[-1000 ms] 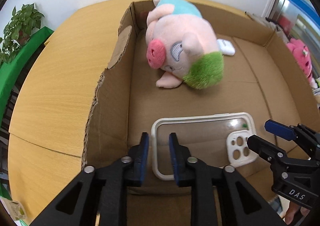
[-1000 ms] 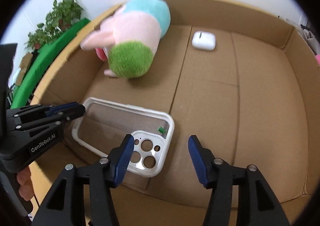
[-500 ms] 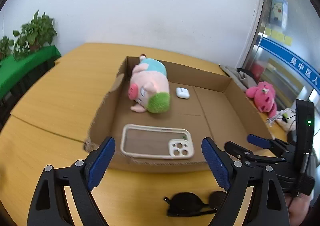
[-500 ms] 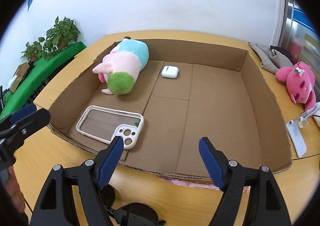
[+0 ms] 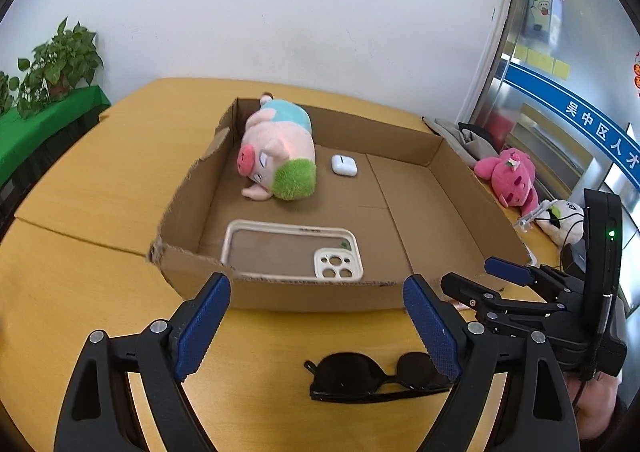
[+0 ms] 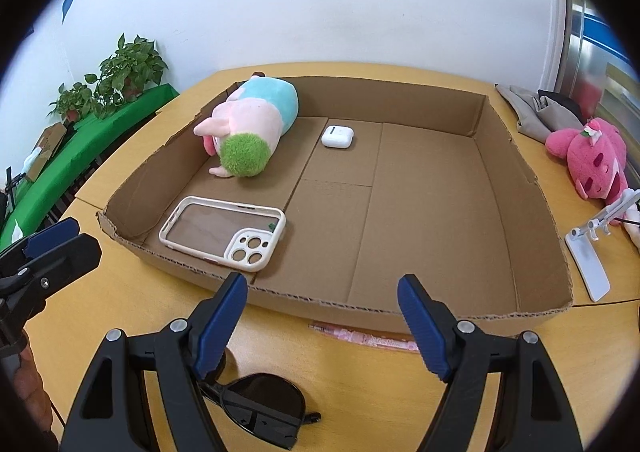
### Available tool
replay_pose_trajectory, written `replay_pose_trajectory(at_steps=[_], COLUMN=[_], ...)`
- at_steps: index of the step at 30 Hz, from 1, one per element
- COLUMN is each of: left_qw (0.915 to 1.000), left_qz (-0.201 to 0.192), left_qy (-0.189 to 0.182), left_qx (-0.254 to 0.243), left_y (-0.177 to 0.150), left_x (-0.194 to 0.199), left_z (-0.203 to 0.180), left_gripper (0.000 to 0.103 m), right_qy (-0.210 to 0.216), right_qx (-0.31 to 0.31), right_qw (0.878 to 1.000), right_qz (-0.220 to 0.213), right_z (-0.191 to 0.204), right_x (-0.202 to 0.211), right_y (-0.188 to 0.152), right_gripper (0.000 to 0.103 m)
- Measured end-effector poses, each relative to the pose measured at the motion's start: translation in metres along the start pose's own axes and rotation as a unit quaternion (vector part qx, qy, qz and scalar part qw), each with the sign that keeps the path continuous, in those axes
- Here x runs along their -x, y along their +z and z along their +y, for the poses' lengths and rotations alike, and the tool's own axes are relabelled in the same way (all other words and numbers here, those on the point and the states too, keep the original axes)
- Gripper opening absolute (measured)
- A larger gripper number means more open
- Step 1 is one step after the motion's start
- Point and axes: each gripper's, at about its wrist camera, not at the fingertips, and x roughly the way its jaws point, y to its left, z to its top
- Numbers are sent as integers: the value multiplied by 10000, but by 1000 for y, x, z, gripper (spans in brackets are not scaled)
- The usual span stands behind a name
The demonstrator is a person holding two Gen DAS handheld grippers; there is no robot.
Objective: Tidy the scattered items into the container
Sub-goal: 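Move both grippers down toward the black sunglasses on the table, then close the right gripper on the sunglasses lens while the left gripper grips a temple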
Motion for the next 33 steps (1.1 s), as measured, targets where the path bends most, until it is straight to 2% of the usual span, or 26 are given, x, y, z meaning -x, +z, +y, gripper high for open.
replay_pose_trajectory(at_steps=[4,6,10,13,18,21,24,28,31,33], left_qw=[9995,9988,9965,9918,9775,9748,9711,9655,9626,9611], left_qz=[261,412,704,1006,1565,1632,1662,1738,1745,1740], left_qy=[-118,-184,-325,-523,-968,-975,-1134,-1330,-1428,-1462], left_qx=[98,167,308,581,1035,1166,1284,1408,1503,1568], left_y=[-19,-29,-44,-52,-67,-71,-70,-70,-70,-70], left_x=[-6,-10,-18,-29,-49,-54,-57,-61,-63,-64], left_z=[2,4,9,15,19,20,20,21,23,25], left_gripper=[91,91,91,91,91,91,90,72,68,65], right_qy=[75,155,656,886,1114,1143,1156,1148,1260,1266], right_qx=[413,641,1204,1664,1912,2158,2427,2655,2768,2727], right_qw=[9991,9978,9901,9820,9717,9661,9600,9510,9464,9478], right_qz=[38,-80,-284,126,819,833,788,1089,1089,1060], right_z=[-3,-5,0,11,30,46,59,67,71,73], right_x=[10,22,47,37,4,-2,-6,-27,-26,-24], right_y=[-17,-27,-49,-69,-89,-86,-80,-82,-88,-92], right_gripper=[78,78,78,78,78,78,78,78,77,77])
